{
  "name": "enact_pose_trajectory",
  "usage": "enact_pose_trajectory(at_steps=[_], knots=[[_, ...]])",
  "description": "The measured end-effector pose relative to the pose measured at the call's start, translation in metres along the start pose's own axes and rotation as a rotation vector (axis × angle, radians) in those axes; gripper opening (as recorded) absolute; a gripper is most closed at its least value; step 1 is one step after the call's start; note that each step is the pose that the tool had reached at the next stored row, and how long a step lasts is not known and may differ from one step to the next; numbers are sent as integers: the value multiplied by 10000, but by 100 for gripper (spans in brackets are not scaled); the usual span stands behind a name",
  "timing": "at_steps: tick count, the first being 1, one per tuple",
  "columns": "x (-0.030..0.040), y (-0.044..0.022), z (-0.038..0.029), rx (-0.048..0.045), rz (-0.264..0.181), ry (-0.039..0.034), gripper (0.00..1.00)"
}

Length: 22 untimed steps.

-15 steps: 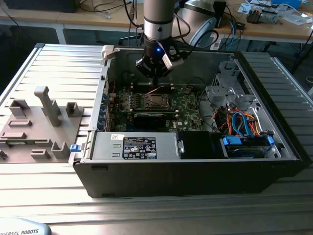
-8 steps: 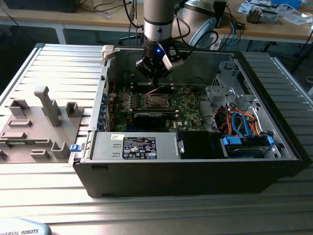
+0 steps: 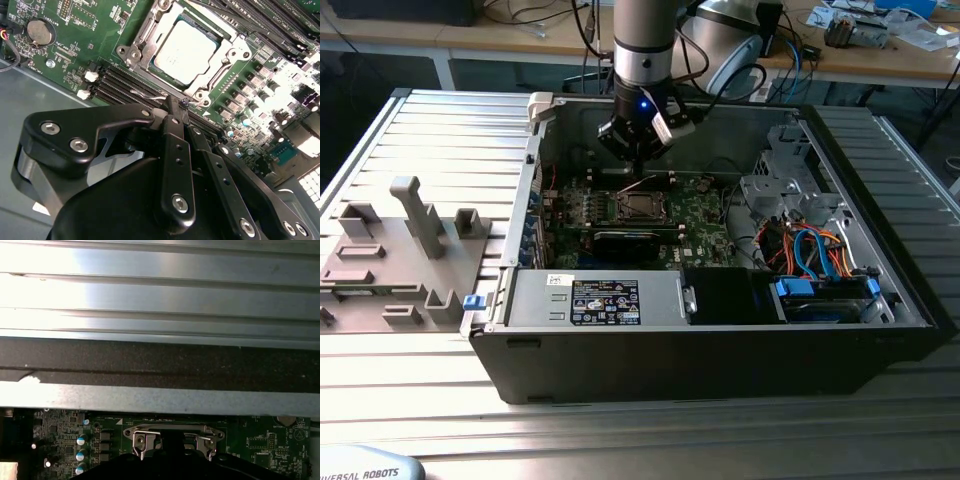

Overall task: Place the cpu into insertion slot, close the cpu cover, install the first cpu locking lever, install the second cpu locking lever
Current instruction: 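Install the first cpu locking lever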

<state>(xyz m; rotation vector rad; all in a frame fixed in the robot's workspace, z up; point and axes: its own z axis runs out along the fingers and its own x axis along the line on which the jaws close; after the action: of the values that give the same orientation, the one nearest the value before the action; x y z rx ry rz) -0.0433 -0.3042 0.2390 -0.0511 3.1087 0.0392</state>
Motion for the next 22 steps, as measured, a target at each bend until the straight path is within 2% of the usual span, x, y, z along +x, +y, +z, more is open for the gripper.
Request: enact_pose_trajectory(at_steps=[22], knots=[[-19,-2,48,0,-1,1,11]])
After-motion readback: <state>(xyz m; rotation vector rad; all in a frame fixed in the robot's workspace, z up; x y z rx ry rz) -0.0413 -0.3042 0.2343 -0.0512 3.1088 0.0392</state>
